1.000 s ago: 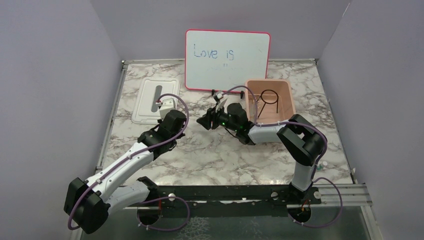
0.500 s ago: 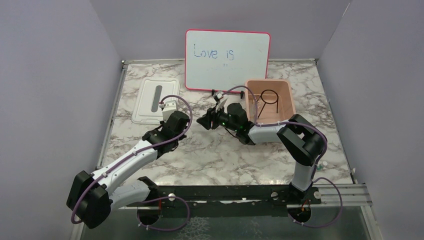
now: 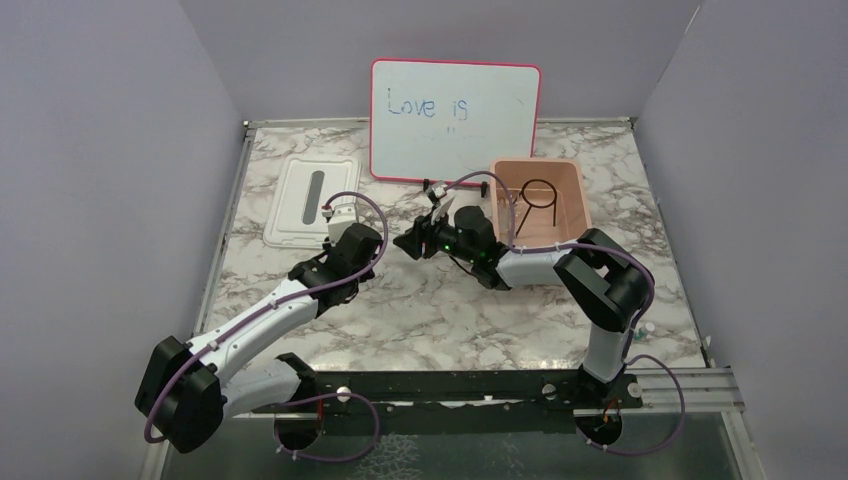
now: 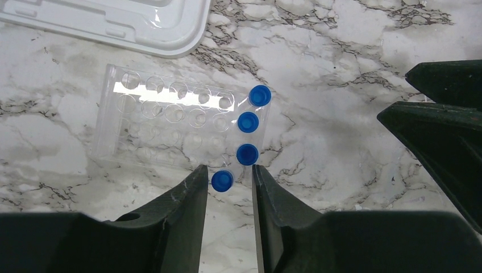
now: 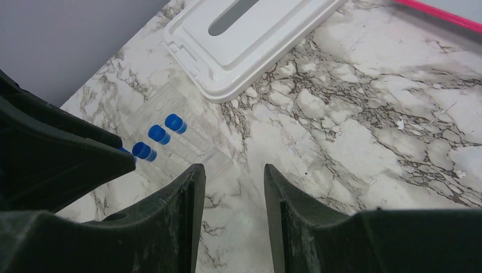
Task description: Organize the chemistry lab equipment
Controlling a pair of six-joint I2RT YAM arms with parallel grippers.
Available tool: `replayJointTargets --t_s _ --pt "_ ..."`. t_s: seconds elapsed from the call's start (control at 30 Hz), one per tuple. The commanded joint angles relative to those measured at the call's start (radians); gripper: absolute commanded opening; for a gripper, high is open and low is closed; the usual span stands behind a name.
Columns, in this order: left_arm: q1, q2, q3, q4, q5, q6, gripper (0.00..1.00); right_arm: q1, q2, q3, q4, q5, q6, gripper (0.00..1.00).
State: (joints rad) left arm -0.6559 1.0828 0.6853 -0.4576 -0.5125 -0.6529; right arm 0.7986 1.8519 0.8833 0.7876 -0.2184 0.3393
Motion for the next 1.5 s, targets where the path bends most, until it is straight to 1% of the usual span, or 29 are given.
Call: replayJointTargets --t_s 0.0,0.1,0.23,0.5,0.83,0.9,1.07,1.13,1.3,1.37,1.47 --pt "-0.004 -0.002 0.017 0.013 0.005 0.000 0.40 0.006 0.005 -0.002 0.039 0.008 -0.016 0.46" --pt "-0.002 -0.012 0.025 0.008 0.012 -0.001 0.43 0.007 0.006 -0.002 0.038 0.008 -0.016 0.46" --pt "-0.003 -0.017 0.029 0.008 0.052 -0.012 0.44 0.006 0.005 0.000 0.038 0.008 -0.016 0.46" --pt "-0.003 -0.029 0.036 0.008 0.079 -0.019 0.36 0.006 0.006 -0.002 0.038 0.008 -0.016 0.46" --pt "-0.003 -0.038 0.037 -0.007 0.065 -0.021 0.35 0.006 0.004 -0.001 0.036 0.007 -0.017 0.46" --pt "-0.004 -0.039 0.044 -0.016 0.050 -0.018 0.37 0.007 0.005 -0.003 0.036 0.006 -0.017 0.46" --pt "-0.003 -0.047 0.087 -0.046 0.002 -0.002 0.44 0.006 0.004 0.005 0.033 -0.002 -0.012 0.46" --pt "0.001 -0.045 0.122 -0.071 -0.012 -0.001 0.46 0.006 -0.016 0.027 -0.012 0.000 0.002 0.46" --pt "0.046 -0.024 0.255 -0.112 -0.009 0.046 0.49 0.006 -0.078 0.111 -0.199 -0.025 0.048 0.46" --pt "0.089 -0.009 0.304 -0.112 0.009 0.077 0.50 0.007 -0.111 0.124 -0.267 -0.004 0.078 0.46" --pt "0.191 0.040 0.374 -0.106 0.107 0.145 0.52 0.006 -0.158 0.153 -0.383 0.007 0.099 0.46"
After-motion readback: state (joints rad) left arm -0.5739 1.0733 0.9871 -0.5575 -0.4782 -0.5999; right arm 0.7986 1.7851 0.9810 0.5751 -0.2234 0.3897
